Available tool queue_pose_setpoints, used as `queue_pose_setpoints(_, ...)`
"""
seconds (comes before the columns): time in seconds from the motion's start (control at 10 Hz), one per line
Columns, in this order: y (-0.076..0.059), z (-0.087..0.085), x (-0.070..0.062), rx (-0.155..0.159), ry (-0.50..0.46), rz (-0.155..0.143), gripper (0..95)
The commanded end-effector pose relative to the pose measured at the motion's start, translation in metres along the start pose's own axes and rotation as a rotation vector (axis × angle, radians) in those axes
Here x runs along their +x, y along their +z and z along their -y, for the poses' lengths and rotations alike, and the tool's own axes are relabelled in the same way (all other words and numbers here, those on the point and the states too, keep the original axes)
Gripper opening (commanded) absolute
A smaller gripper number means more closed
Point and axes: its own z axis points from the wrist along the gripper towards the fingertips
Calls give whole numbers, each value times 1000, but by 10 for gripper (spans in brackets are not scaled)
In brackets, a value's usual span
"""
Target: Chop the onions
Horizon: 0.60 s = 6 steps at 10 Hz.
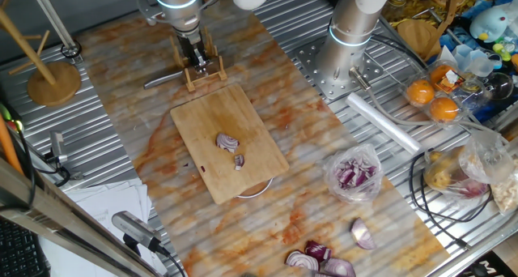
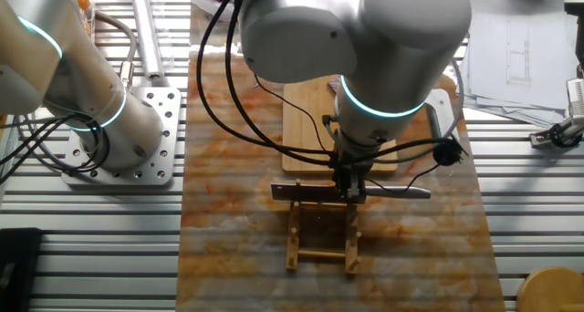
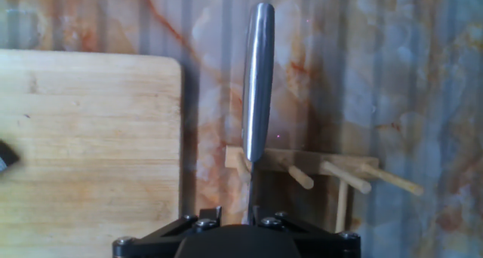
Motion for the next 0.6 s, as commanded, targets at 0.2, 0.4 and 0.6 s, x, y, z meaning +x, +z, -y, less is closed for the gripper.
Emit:
queue_pose_setpoints(0.2,12,8,-2,4,-5,2,190)
queue_pose_setpoints(0.4,16,10,-2,7,-7,-2,190)
queue_pose_setpoints(0.6,23,11,1,6,-11,3,0)
